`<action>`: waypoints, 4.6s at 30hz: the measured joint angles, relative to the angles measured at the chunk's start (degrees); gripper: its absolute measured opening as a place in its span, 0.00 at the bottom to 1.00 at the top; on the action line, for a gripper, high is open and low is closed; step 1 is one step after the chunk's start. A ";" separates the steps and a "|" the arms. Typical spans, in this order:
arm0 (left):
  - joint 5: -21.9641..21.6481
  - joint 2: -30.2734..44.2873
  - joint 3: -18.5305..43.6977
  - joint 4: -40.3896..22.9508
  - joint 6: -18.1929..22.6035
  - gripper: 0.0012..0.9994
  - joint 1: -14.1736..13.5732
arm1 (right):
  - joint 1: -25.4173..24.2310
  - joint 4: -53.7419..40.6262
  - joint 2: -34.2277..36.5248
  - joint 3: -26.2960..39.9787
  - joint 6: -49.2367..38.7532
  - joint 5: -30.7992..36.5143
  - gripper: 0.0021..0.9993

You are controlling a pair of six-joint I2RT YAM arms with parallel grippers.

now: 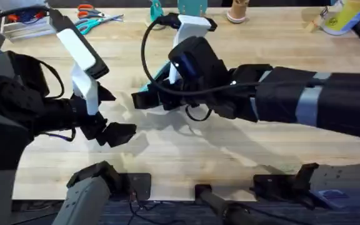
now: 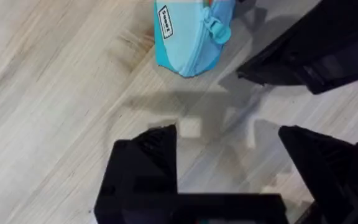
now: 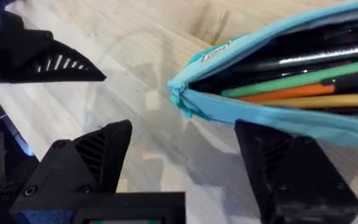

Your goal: Unzip the bag, pick up the pens from the table one at a time and place them inside, then zip the bag closed.

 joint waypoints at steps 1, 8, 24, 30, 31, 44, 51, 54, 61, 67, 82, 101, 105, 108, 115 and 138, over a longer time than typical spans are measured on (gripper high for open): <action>0.00 -0.02 0.00 0.00 0.00 0.99 -0.02 | 0.00 0.29 0.23 0.00 0.11 0.02 1.00; 0.00 -0.02 0.00 0.00 0.00 0.99 -0.01 | 0.00 2.59 1.76 0.00 1.50 0.33 1.00; 0.01 -0.02 0.00 0.00 0.00 0.99 -0.01 | -0.02 7.28 4.77 0.00 10.37 3.29 0.84; 0.00 -0.02 0.00 0.00 0.00 0.99 0.00 | -0.02 7.72 5.14 0.00 11.09 3.42 0.60; 0.00 -0.02 0.00 0.00 0.00 0.99 0.00 | -0.02 7.73 5.24 0.00 11.16 3.45 0.57; 0.00 -0.02 0.00 0.00 0.00 0.99 0.00 | 0.00 6.75 5.34 -0.02 12.10 3.51 0.29; 0.00 -0.02 0.00 0.00 0.00 0.99 -0.02 | 0.00 6.09 5.34 -0.02 12.56 3.36 0.03; 0.00 -0.02 0.00 0.00 0.00 0.99 0.00 | 0.04 5.69 5.34 0.00 12.58 3.36 0.03; 0.00 -0.02 0.00 0.00 0.00 0.99 0.00 | 0.04 5.42 5.34 -0.02 12.56 3.36 0.03; 0.00 -0.02 0.00 0.00 0.00 0.99 0.00 | 0.04 5.37 5.19 -0.02 12.54 3.33 0.03; 0.01 -0.01 0.00 0.00 0.00 0.99 0.00 | 0.04 5.00 -3.77 -0.06 9.52 3.15 0.03; 0.00 -0.02 0.00 0.75 0.00 0.99 0.00 | -0.61 4.97 -4.21 -0.06 8.72 3.16 0.03; 0.00 -0.01 0.00 1.33 0.00 0.99 0.00 | -0.61 4.97 -4.21 -0.04 8.60 3.15 0.03; 0.01 -0.01 0.00 1.33 0.00 0.99 -0.01 | -0.61 4.97 -4.21 -0.04 8.60 3.15 0.03; 1.02 -0.01 0.00 2.51 0.00 0.99 -0.01 | -0.61 4.97 -4.22 -0.04 8.60 3.14 0.03; 5.70 -0.02 0.00 3.94 0.00 0.99 0.00 | -0.61 4.97 -4.22 -0.04 7.75 3.14 0.03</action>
